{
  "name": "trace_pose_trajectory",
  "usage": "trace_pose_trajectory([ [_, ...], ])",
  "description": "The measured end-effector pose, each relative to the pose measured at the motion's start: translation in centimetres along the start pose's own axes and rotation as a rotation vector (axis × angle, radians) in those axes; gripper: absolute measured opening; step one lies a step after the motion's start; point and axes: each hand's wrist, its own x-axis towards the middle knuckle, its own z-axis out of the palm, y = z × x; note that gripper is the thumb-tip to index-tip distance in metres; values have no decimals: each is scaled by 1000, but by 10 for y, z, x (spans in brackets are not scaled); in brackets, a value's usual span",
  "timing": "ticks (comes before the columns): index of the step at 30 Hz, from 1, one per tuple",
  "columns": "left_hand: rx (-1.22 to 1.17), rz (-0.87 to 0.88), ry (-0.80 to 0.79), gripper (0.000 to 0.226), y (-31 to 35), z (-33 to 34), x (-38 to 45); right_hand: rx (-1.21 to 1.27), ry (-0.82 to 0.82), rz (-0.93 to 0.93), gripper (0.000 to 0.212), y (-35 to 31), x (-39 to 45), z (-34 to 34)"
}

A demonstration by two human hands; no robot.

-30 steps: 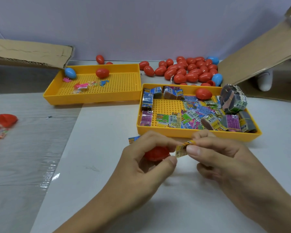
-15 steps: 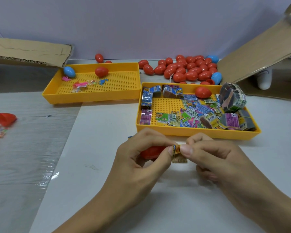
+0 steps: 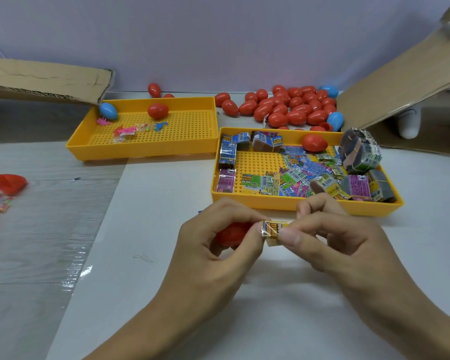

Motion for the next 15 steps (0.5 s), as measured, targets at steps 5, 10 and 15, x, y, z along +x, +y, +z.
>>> trace_pose_trajectory([
  [5, -142, -133, -18, 16, 0, -1, -4, 16, 77, 10, 27, 1, 1, -1],
  [10, -279, -190, -37, 35, -2, 2, -5, -12, 157, -39, 26, 0, 3, -2],
  [15, -287, -156, -7, 26, -4, 6, -6, -14, 163, -71, 22, 0, 3, -3],
])
